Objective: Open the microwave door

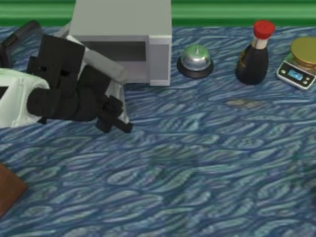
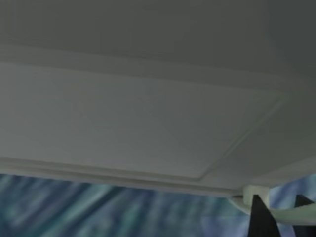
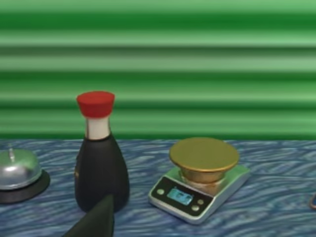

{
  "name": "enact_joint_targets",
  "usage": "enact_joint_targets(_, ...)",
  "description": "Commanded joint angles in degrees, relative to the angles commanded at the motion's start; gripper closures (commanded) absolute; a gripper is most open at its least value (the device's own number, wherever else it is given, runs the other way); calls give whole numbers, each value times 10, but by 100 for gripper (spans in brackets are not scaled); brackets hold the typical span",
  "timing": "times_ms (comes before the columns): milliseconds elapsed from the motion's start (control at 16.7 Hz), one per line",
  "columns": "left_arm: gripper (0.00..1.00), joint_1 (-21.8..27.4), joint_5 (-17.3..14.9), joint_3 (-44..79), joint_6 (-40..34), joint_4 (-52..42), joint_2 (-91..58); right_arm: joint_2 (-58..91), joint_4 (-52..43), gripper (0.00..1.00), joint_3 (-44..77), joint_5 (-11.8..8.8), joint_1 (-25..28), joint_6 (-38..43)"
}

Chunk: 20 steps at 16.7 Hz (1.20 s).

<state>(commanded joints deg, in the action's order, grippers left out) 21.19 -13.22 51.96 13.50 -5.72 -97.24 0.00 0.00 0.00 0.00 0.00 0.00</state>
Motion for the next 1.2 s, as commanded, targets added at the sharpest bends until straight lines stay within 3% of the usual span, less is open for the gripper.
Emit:
enact_joint_targets(720,100,0,0,0,0,0,0,0,0,0,0,0,0,0)
enact_joint_targets(1200,100,-17,-31,-5,39,-11,8,0,0,0,0,0,0,0)
